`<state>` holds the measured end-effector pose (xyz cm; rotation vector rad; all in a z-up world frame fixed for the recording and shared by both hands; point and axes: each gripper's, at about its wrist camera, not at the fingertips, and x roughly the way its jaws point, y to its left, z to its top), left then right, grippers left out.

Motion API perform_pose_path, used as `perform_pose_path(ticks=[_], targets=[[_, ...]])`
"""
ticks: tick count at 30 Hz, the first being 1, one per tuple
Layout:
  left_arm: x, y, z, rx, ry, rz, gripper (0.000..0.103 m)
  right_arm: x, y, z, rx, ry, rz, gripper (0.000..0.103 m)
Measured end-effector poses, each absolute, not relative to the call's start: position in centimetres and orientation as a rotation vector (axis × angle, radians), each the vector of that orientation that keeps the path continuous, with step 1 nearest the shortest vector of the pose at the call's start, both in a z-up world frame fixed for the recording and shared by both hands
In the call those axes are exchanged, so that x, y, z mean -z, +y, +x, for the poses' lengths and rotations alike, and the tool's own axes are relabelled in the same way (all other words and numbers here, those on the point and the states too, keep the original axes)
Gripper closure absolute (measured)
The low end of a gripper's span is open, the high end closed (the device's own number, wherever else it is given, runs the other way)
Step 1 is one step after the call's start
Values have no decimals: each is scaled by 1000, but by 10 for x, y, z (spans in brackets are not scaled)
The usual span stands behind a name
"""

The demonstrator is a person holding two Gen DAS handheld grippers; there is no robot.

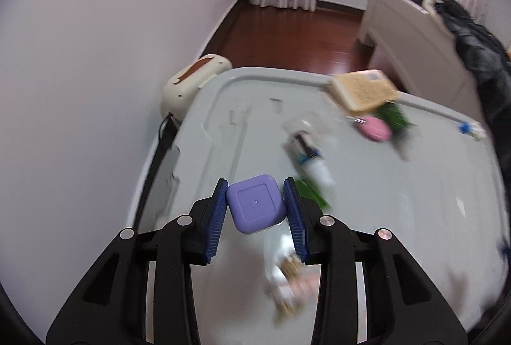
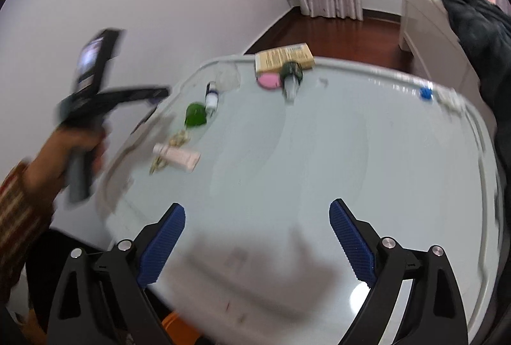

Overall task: Collect trash
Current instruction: 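Grasp the dark green bottle with the right tool while the left tool holds the soap box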

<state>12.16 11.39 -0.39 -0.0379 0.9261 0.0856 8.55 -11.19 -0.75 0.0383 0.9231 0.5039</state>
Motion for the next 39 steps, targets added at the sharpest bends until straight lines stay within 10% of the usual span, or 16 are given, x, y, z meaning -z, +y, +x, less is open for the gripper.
perform_pose_path(ticks=[27,33,39], targets=[[-2,73,93,138,882,-18,67,69,-47,313,-347,1080,6,54],[-5,70,93,148,873,-29,67,73,-51,319,-395,1085,27,46],[-5,71,93,153,874,-33,67,79,-37,330,-364,1071,-42,12]])
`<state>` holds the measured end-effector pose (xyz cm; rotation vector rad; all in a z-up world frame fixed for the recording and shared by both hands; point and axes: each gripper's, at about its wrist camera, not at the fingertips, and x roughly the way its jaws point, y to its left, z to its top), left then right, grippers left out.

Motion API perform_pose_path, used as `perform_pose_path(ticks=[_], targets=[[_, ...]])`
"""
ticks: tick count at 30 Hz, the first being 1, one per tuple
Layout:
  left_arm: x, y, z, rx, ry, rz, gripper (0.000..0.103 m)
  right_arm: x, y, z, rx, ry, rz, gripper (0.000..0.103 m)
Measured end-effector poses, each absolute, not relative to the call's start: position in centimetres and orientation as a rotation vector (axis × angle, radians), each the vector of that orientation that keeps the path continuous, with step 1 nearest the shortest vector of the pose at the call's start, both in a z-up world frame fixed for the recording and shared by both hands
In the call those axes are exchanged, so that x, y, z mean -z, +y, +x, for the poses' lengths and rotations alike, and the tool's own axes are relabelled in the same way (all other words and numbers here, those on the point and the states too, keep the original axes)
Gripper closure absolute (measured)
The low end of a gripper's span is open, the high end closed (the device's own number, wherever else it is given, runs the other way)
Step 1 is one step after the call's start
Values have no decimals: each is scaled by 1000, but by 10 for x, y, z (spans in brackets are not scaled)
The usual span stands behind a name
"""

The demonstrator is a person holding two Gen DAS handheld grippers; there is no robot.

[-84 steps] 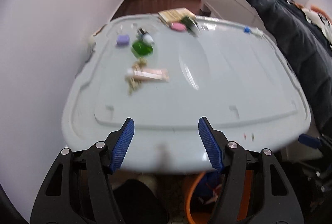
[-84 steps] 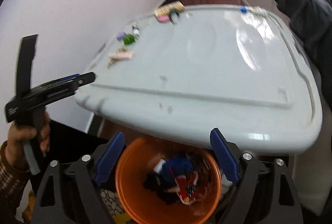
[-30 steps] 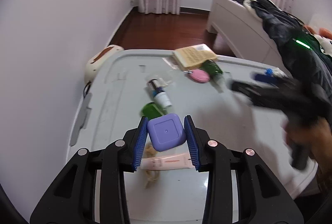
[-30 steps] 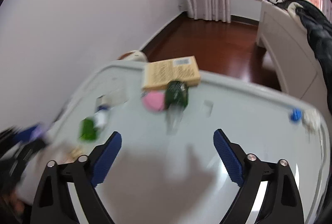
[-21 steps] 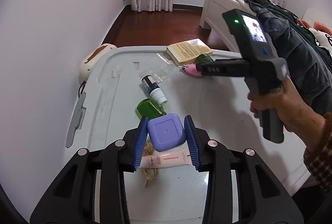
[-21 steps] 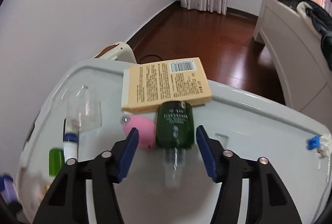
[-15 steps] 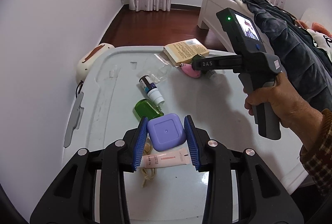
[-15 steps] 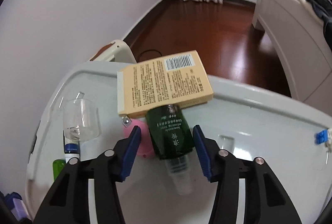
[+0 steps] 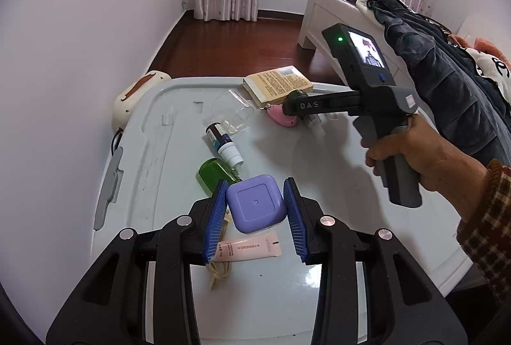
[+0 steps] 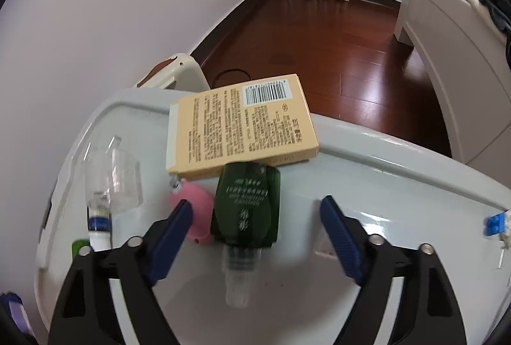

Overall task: Collect trash
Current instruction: 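Grasp the dark green bottle with the right tool while the left tool holds the soap box, then carry both tools over the orange bin and open them to drop soap box and bottle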

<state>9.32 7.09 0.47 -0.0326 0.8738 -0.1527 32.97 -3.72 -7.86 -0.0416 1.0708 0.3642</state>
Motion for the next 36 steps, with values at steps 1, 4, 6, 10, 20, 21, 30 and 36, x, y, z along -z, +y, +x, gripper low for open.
perform_pose_path(ticks=[1,4,6,10,20,21,30,36], targets=[[-5,71,93,153,874,-33,67,81,-32,330,-370,1080,-77,4],[-5,73,94,156,876,-42,67,86,-13,324,-336,1070,-223,4],[-6,74,94,162,874,-44,67,87,-15,325,-336,1069,-189,4],[-9,74,92,168,870,-51,67,83,-16,323,-326,1066,-206,10],[-13,79,91,177,860,-68,67,73,-44,279,-359,1032,-148,70],[-14,78,90,177,858,-64,67,72,-47,272,-370,1035,-133,70],[-12,74,84,171,870,-36,67,38,-64,190,-431,1002,-41,70],[-19,72,57,189,870,-68,67,6,-79,108,-462,999,4,70]])
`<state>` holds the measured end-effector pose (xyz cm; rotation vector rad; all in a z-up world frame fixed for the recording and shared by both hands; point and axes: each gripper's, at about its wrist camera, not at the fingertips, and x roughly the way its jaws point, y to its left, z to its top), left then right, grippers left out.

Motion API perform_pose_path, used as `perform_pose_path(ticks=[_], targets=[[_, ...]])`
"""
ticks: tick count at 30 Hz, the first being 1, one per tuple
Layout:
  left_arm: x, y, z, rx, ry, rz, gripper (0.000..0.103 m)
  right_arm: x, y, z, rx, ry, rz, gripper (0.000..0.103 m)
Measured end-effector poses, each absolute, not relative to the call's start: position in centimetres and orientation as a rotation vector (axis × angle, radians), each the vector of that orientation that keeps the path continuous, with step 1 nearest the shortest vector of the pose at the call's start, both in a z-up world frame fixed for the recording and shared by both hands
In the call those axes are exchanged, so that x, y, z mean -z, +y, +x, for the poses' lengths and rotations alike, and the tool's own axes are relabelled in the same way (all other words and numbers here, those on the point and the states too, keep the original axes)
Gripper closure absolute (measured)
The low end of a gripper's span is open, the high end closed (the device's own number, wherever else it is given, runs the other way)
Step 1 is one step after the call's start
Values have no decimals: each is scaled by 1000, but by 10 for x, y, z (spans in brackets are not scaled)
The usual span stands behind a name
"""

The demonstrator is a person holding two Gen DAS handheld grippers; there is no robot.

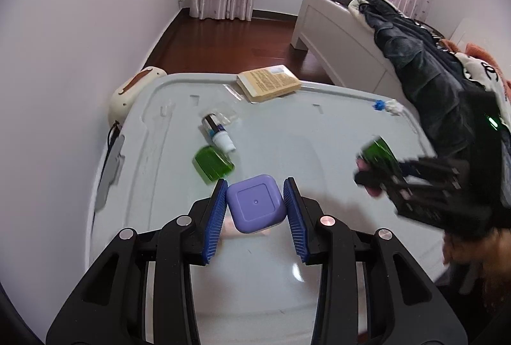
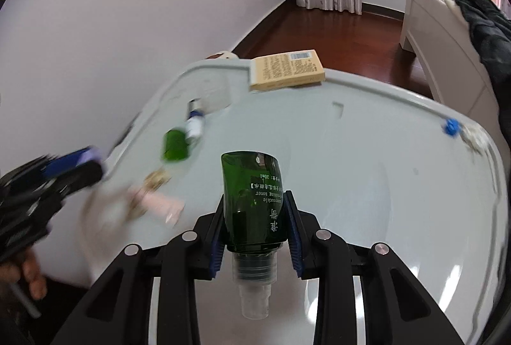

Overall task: Collect trash
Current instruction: 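Carry both tools over the orange bin and open them to drop soap box and bottle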

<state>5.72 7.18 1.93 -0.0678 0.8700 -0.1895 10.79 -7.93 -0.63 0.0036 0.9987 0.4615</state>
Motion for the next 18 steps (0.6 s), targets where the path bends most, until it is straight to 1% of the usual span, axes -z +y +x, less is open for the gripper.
perform_pose_path(ticks=[3,7,12,16,17,18], targets=[[-18,58,20,227,879,-59,67,0,-91,53,-483,1011,17,70],[4,30,-51,327,967,-35,67,13,-109,-23,-497,1071,46,70],[48,-3,-127,426,1120,8,67,66,-129,-103,-464,1203,82,70],[77,-23,-153,444,1216,65,67,112,-135,-136,-433,1306,97,69],[81,-28,-157,440,1224,88,67,119,-136,-140,-421,1322,109,68],[83,-32,-159,432,1227,111,66,127,-139,-143,-405,1345,131,53]])
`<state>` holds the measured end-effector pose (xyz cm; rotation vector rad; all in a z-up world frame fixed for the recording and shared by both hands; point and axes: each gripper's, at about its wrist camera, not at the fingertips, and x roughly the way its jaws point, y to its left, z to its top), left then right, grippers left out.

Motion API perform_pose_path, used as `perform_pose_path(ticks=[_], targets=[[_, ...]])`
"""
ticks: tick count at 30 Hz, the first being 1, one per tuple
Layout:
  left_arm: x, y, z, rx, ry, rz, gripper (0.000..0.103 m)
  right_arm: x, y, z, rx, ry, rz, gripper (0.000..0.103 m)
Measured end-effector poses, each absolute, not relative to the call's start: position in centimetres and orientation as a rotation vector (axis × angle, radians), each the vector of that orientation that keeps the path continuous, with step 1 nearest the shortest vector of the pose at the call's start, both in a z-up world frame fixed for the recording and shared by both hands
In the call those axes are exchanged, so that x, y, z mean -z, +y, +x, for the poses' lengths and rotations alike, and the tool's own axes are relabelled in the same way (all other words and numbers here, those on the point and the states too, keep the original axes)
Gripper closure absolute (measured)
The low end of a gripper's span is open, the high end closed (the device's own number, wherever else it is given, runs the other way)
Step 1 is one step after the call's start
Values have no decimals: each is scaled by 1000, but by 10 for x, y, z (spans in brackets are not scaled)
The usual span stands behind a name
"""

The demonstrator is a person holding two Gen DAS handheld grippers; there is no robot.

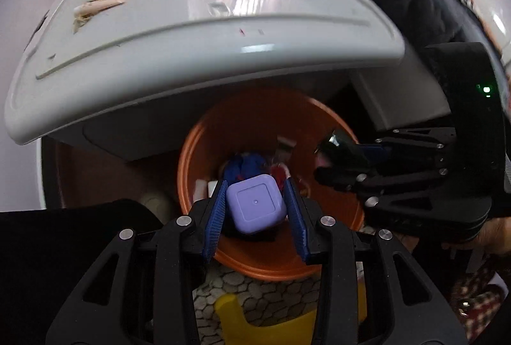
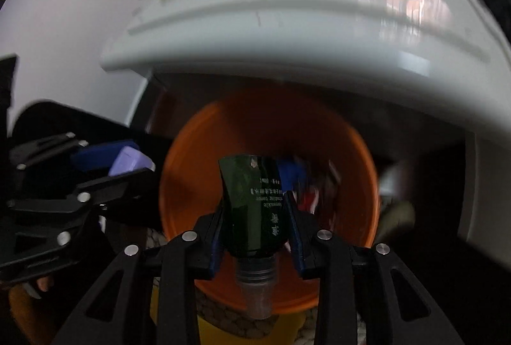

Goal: Collect trash

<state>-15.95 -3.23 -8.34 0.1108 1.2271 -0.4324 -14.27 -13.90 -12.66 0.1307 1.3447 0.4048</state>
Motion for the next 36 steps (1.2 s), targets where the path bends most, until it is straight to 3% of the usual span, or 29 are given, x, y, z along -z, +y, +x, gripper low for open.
perform_pose_path(ticks=[1,2,4,6,13,36], targets=[[85,-36,-161,426,1230,131,65,131,-142,-144,-382,1353,141,35],[85,-37,-161,420,1229,145,62,133,-143,-144,-361,1353,137,27],[82,-40,-162,391,1208,173,48,131,-148,-143,-336,1346,146,21],[77,-39,-162,374,1186,179,44,127,-155,-142,-315,1323,177,15],[69,-40,-158,321,1154,222,44,118,-165,-138,-286,1273,210,10],[50,-55,-124,228,1072,269,39,107,-179,-125,-295,1245,288,8]])
